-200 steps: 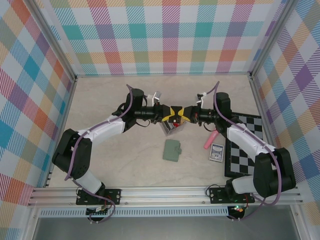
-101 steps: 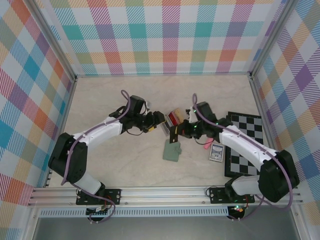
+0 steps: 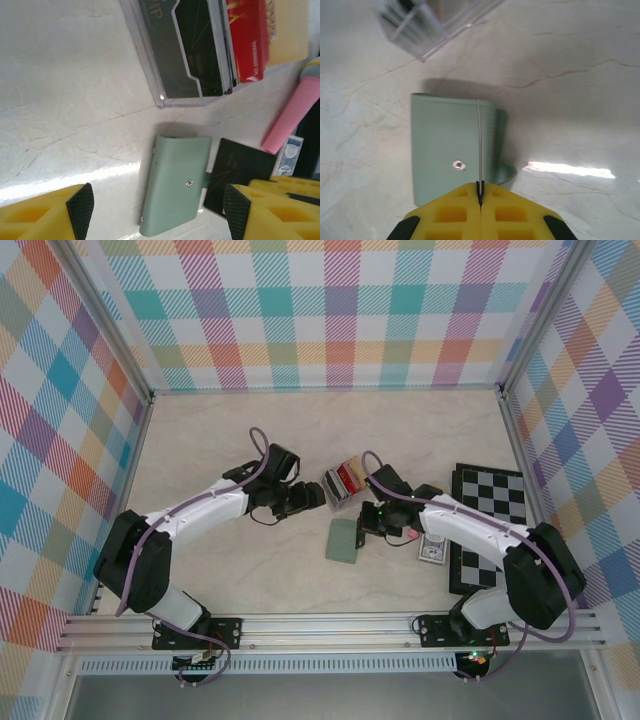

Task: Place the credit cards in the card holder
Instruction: Open the card holder at the center of the table.

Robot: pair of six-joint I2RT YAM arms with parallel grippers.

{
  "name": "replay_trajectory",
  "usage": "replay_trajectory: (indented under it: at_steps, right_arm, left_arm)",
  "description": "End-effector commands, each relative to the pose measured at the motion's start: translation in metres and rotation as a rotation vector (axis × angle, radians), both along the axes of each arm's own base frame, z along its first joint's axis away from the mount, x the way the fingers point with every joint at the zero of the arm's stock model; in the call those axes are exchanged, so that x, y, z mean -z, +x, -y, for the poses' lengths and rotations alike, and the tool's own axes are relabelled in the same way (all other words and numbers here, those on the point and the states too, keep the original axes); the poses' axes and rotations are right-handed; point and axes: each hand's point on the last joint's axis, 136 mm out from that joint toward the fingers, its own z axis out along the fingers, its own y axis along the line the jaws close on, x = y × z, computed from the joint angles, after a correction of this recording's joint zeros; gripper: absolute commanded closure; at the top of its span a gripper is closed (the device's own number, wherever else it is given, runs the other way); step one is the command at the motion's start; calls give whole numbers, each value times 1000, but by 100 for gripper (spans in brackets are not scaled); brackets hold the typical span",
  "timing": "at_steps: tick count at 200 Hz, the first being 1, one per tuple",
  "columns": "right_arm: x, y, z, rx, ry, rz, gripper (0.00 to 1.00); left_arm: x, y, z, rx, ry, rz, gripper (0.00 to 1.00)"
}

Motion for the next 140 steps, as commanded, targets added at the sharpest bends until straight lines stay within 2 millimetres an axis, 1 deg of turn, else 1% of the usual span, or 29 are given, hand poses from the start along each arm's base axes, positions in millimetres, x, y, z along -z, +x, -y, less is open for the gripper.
replay_trajectory:
  at_steps: [1, 45, 72, 97, 104, 124, 135, 140]
  right_arm:
    - [5, -8, 24, 49, -25, -27, 97]
    - [11, -13, 39, 83, 10, -47, 95]
    - [20, -16, 43, 96, 9, -61, 95]
    - [29, -18, 48, 108, -1, -73, 95]
    - [31, -19, 49, 110, -3, -76, 95]
    - [35, -21, 53, 121, -4, -80, 96]
    - [36, -22, 55, 129, -3, -82, 96]
    - [37, -22, 56, 133, -2, -84, 96]
  left_arm:
    - [3, -7, 6, 70, 96, 15, 28]
    - [9, -22, 28, 186, 215, 26, 26]
    - [19, -34, 33, 241, 364, 15, 23]
    - [26, -45, 43, 298, 489, 25, 20]
    - [28, -47, 46, 304, 514, 28, 17]
    - [34, -53, 55, 326, 574, 36, 15]
    - [35, -55, 59, 333, 607, 46, 8]
    - [37, -55, 61, 338, 619, 46, 7]
